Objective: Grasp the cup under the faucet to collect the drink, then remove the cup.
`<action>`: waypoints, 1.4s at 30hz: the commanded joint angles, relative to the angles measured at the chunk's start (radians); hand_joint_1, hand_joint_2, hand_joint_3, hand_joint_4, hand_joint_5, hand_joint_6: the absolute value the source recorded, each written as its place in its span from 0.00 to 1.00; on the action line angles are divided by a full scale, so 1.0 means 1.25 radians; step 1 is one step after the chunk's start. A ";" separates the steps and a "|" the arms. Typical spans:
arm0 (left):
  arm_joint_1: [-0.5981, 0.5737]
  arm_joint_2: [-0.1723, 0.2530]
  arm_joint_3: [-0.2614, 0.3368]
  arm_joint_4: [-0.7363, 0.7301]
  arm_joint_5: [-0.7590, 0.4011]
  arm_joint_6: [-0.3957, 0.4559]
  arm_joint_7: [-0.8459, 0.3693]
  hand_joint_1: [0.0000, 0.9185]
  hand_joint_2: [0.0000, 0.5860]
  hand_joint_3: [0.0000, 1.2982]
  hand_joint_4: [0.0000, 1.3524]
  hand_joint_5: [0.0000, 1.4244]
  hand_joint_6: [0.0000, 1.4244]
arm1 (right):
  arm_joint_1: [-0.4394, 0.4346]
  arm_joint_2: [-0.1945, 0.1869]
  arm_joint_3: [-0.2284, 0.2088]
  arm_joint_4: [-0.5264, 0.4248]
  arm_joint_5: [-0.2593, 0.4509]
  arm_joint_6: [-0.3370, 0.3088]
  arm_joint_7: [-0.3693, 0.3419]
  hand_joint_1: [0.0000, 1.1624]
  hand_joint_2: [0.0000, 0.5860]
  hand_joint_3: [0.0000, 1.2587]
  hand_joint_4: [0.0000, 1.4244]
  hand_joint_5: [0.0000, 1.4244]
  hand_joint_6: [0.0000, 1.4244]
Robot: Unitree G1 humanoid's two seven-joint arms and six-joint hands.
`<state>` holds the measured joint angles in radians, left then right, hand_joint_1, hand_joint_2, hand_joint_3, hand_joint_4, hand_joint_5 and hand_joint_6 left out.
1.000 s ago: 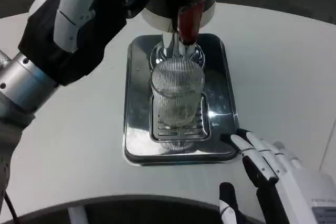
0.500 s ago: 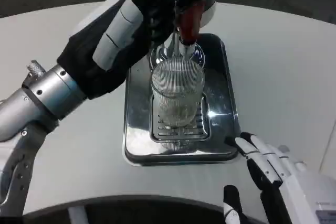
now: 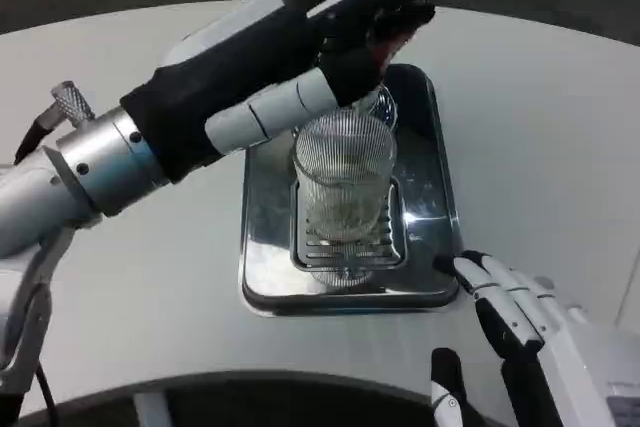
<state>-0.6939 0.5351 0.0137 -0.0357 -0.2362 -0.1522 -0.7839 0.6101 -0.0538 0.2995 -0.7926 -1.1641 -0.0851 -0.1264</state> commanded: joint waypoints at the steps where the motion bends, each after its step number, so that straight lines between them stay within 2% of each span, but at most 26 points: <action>1: 0.002 0.023 -0.038 -0.006 0.027 -0.069 -0.062 0.00 0.15 0.00 0.00 0.05 0.02 | 0.011 0.000 0.001 -0.003 0.006 0.002 0.001 0.42 1.00 0.16 0.10 0.13 0.14; 6: 0.007 0.054 -0.054 -0.004 0.072 -0.159 -0.076 0.00 0.15 0.00 0.00 0.04 0.02 | 0.014 0.000 0.000 -0.004 0.008 0.003 0.000 0.42 1.00 0.16 0.10 0.13 0.15; 10: 0.010 0.065 -0.054 0.001 0.090 -0.188 -0.070 0.00 0.15 0.00 0.00 0.04 0.02 | 0.014 0.002 0.000 -0.002 0.019 0.006 0.004 0.43 1.00 0.16 0.10 0.13 0.15; 15: 0.022 0.082 -0.058 0.000 0.120 -0.220 -0.061 0.00 0.15 0.00 0.00 0.04 0.02 | -0.004 0.018 -0.002 0.012 0.065 0.033 0.041 0.41 0.88 0.12 0.07 0.11 0.12; 18: 0.028 0.087 -0.059 -0.004 0.131 -0.232 -0.057 0.00 0.15 0.00 0.00 0.04 0.01 | -0.031 0.042 -0.012 0.030 0.127 0.073 0.071 0.41 0.78 0.09 0.05 0.08 0.11; 22: 0.033 0.089 -0.058 -0.013 0.132 -0.233 -0.049 0.00 0.15 0.00 0.00 0.04 0.01 | -0.094 0.059 -0.030 0.064 0.191 0.118 0.105 0.41 0.67 0.05 0.01 0.04 0.10; 27: 0.044 0.085 -0.050 -0.031 0.141 -0.248 -0.026 0.00 0.15 0.00 0.00 0.04 0.01 | -0.201 0.045 -0.055 0.127 0.232 0.134 0.120 0.42 0.53 0.00 0.00 0.00 0.08; 31: 0.054 0.089 -0.048 -0.038 0.145 -0.250 -0.013 0.00 0.15 0.00 0.00 0.04 0.01 | -0.284 0.038 -0.072 0.178 0.281 0.139 0.122 0.44 0.50 0.00 0.00 0.00 0.08; 34: 0.058 0.090 -0.048 -0.041 0.148 -0.250 -0.006 0.00 0.15 0.00 0.00 0.04 0.01 | -0.337 0.019 -0.071 0.209 0.288 0.133 0.122 0.46 0.46 0.00 0.00 0.00 0.08; 42: 0.076 0.092 -0.039 -0.046 0.146 -0.248 0.016 0.00 0.16 0.00 0.00 0.05 0.02 | -0.442 0.041 -0.072 0.311 0.348 0.138 0.080 0.48 0.44 0.00 0.00 0.00 0.08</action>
<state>-0.6320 0.6382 -0.0258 -0.0725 -0.0649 -0.4432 -0.7554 0.0901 -0.0103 0.2095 -0.4427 -0.7533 0.0811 -0.0014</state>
